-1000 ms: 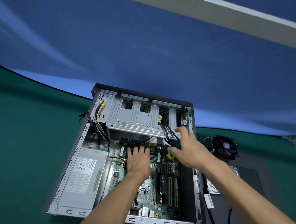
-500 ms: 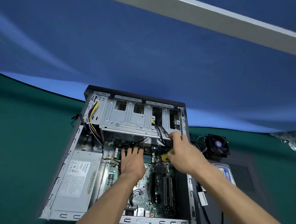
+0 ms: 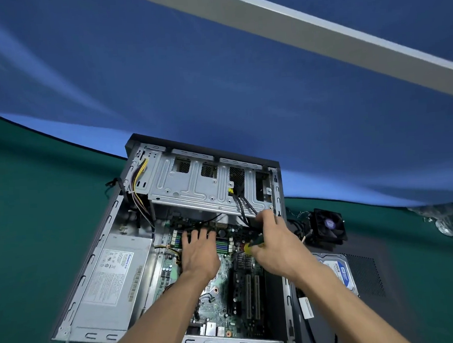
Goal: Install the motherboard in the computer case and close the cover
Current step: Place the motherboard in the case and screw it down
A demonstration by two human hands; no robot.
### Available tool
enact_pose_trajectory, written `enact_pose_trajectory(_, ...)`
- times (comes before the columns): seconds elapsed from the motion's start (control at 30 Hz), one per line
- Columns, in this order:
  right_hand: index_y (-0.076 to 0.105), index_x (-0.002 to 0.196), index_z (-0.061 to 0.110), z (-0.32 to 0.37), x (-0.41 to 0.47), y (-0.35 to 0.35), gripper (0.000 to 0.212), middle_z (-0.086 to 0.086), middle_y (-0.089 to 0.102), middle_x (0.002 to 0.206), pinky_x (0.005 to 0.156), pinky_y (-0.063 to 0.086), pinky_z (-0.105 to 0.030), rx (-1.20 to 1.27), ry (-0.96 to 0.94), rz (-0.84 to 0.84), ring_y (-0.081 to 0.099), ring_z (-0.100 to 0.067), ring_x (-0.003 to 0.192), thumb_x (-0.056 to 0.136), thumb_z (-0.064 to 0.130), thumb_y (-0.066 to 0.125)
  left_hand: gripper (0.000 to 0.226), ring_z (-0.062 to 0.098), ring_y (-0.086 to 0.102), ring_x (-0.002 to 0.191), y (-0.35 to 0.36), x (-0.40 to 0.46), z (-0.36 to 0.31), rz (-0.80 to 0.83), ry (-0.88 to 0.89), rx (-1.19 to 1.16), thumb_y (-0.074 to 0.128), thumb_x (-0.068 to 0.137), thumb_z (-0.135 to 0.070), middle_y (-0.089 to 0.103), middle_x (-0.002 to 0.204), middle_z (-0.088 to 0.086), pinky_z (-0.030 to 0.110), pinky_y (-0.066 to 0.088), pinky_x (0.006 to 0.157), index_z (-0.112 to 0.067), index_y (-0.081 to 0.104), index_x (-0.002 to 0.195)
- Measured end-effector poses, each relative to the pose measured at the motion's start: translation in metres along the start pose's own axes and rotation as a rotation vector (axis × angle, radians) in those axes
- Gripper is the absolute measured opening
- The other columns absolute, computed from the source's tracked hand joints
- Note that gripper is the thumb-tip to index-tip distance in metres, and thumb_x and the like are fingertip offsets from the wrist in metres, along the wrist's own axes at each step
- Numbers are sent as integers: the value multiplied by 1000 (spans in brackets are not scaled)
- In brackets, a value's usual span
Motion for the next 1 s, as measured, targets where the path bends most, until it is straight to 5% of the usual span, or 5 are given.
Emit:
enact_pose_trajectory(0.33, 39, 116, 14, -11, 6, -7, 32, -7, 61, 102, 70, 44, -33, -77, 82, -117, 57, -26, 80, 100, 42, 38, 54, 22, 33, 131, -1, 0, 1, -8, -5, 2, 55, 84, -17, 42, 140, 3, 45, 11, 116, -19, 41, 137)
enact_pose_trajectory(0.47, 30, 132, 22, -8, 3, -3, 44, -7, 51, 127, 75, 38, -31, 17, 63, -69, 55, -25, 96, 96, 39, 49, 54, 22, 33, 131, -1, 1, 1, -5, -11, -1, 55, 85, -21, 42, 140, 3, 45, 11, 115, -19, 40, 137)
enact_pose_trajectory(0.57, 38, 122, 15, -9, 2, -1, 35, -1, 56, 90, 67, 38, -32, -66, 89, -117, 50, -23, 78, 99, 42, 41, 55, 22, 33, 130, 0, 2, 1, -4, -11, 1, 56, 85, -22, 42, 139, 3, 45, 11, 115, -20, 40, 137)
enact_pose_trajectory(0.67, 31, 130, 20, -8, 4, -1, 42, -4, 54, 110, 70, 42, -30, 62, 88, -39, 55, -21, 79, 96, 36, 49, 55, 22, 33, 131, 0, 2, 0, -2, -14, -5, 57, 85, -23, 42, 140, 3, 45, 10, 115, -20, 40, 137)
enact_pose_trajectory(1.0, 41, 99, 22, -1, 0, 8, 15, -2, 60, 90, 69, 57, -44, 267, 85, -116, 65, -25, 72, 93, 21, 54, 54, 21, 33, 131, -1, 1, 3, 5, -10, -28, 54, 85, -20, 42, 140, 2, 44, 10, 115, -20, 41, 137)
Point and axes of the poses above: each hand's wrist, its own x-axis towards the middle knuckle, its own y-axis out of the palm, z = x × y, the point moved 3 cm from there along x, towards the middle knuckle
